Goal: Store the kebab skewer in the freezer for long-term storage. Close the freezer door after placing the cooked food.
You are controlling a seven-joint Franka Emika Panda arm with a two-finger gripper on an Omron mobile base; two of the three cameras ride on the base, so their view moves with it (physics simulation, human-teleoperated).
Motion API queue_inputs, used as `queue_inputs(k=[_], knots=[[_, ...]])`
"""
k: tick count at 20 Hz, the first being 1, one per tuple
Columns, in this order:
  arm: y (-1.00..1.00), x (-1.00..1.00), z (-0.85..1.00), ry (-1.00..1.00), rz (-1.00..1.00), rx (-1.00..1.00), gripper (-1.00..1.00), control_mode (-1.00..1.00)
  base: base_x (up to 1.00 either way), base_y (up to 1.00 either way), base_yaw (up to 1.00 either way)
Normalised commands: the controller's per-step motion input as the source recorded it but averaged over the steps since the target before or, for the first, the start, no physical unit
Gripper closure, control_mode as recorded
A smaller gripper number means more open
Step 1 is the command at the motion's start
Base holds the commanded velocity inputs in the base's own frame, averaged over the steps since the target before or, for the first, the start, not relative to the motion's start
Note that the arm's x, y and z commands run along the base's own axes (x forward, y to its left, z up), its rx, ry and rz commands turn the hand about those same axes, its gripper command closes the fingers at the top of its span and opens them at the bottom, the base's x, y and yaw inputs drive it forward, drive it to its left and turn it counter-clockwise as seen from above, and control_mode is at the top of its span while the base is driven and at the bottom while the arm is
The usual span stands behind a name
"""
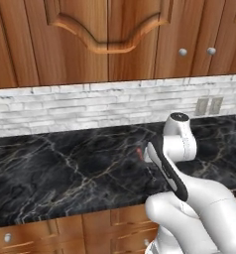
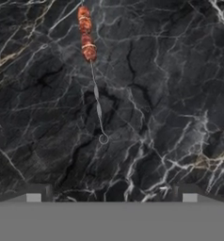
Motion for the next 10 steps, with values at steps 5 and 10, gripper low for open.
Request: queue_inputs(k=[5,10], knots=[[0.0,0.0,0.0,0.0,0.0,0.0,-1.0,1.0,0.0,0.29,0.0],[0.0,0.0,-0.01,-0.01,0.0,0.0,-1.0,-1.0,0.0,0.0,0.01]])
